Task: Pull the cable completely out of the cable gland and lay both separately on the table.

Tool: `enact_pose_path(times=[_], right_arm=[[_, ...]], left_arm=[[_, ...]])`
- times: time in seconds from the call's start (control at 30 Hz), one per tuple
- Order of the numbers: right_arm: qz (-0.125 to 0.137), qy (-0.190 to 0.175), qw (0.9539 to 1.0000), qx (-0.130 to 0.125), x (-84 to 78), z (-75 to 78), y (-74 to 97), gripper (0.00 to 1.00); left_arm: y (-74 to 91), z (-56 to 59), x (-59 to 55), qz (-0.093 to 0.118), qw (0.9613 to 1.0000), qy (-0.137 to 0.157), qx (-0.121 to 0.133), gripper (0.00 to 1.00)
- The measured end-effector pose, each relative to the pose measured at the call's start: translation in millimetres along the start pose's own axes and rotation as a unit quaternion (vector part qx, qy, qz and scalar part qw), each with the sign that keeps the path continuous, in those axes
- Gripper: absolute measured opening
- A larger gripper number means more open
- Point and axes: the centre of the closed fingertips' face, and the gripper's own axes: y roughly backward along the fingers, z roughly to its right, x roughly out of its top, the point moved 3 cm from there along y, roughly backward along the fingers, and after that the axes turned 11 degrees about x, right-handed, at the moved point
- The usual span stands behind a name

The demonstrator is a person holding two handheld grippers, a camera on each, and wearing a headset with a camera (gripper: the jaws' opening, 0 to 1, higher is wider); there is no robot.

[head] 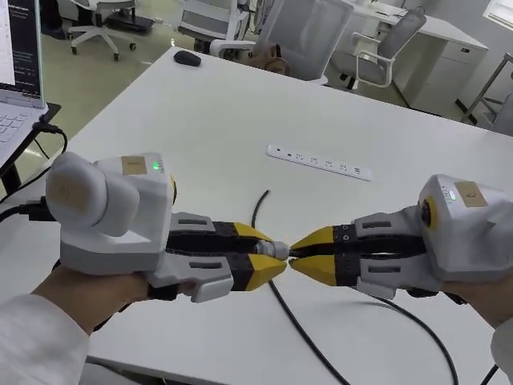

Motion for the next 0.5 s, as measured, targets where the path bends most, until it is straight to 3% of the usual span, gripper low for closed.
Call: enact_pose_path(times=[0.5], right_arm=[[-0.007, -0.024, 0.9991, -0.035, -15.0, -1.1, 25.8, 0.05]], left_arm=[[0.4, -1.2, 0.1, 0.000, 1.0000, 0.004, 0.005, 0.17]])
